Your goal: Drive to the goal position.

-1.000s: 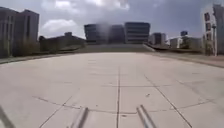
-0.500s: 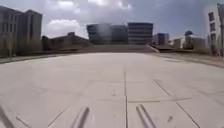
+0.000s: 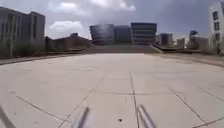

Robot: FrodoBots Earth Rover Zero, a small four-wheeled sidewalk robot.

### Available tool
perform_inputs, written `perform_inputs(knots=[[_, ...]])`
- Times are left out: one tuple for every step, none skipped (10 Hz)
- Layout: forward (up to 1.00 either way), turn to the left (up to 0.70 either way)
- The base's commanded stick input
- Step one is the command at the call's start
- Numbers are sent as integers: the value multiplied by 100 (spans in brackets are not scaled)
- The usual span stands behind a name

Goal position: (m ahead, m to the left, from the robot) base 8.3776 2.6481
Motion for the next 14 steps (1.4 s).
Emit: perform_inputs(knots=[[100, 4], [100, 4], [100, 4], [100, 4], [100, 4], [100, 4], [100, 4], [100, 4], [100, 4], [100, 4], [100, 4], [100, 4], [100, 4], [100, 4]])
